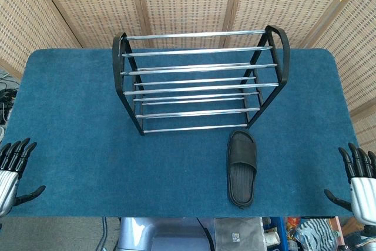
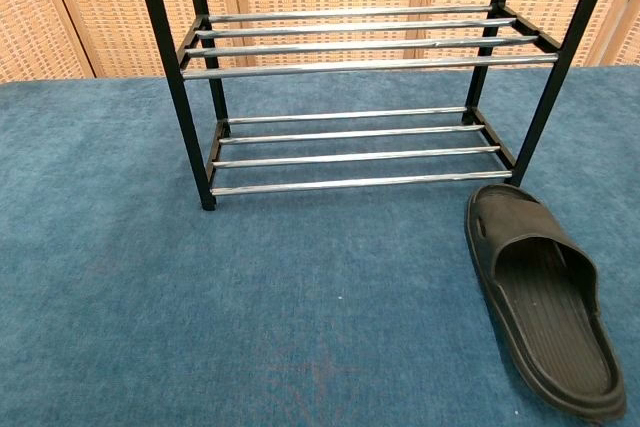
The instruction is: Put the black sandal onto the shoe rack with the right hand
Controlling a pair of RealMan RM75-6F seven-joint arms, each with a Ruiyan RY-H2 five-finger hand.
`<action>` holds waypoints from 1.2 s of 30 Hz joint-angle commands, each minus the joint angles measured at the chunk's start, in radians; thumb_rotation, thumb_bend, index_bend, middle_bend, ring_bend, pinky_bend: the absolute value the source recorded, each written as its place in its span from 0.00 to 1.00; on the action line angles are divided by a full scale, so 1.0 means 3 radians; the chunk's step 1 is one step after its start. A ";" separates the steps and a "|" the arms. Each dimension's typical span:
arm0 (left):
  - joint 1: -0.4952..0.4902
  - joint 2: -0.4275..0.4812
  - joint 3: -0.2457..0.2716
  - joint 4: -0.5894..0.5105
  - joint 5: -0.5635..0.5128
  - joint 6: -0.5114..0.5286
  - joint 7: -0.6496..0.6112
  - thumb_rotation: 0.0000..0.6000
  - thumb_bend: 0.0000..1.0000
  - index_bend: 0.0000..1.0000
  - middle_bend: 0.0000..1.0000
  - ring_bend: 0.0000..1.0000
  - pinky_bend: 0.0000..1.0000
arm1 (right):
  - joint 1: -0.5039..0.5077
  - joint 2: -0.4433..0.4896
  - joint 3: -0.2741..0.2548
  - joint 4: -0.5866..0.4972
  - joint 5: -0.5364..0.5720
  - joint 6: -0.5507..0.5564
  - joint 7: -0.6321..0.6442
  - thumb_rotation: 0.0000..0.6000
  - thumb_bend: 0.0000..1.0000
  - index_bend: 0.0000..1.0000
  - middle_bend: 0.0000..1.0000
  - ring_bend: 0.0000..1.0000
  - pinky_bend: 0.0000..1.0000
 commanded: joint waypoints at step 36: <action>-0.0101 -0.0001 -0.0081 -0.0032 -0.0175 -0.0232 -0.0019 1.00 0.14 0.00 0.00 0.00 0.00 | 0.1685 -0.1389 -0.0670 0.3151 -0.2295 -0.0188 0.1165 1.00 0.00 0.00 0.00 0.00 0.00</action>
